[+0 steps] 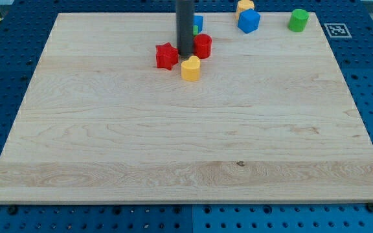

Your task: Push the red star to the left side of the yellow heart

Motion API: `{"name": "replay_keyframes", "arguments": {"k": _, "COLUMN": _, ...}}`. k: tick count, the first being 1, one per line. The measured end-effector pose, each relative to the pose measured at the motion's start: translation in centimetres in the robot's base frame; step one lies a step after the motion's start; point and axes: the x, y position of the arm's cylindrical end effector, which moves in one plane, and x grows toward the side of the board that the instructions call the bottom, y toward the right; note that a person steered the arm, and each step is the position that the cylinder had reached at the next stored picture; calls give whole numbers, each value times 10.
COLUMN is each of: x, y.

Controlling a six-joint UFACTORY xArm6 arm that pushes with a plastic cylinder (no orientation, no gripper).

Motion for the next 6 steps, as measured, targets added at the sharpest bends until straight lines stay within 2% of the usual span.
{"name": "replay_keyframes", "arguments": {"k": 1, "x": -51, "y": -39}}
{"name": "replay_keyframes", "arguments": {"k": 4, "x": 82, "y": -43}}
{"name": "replay_keyframes", "arguments": {"k": 5, "x": 110, "y": -33}}
{"name": "replay_keyframes", "arguments": {"k": 6, "x": 113, "y": -13}}
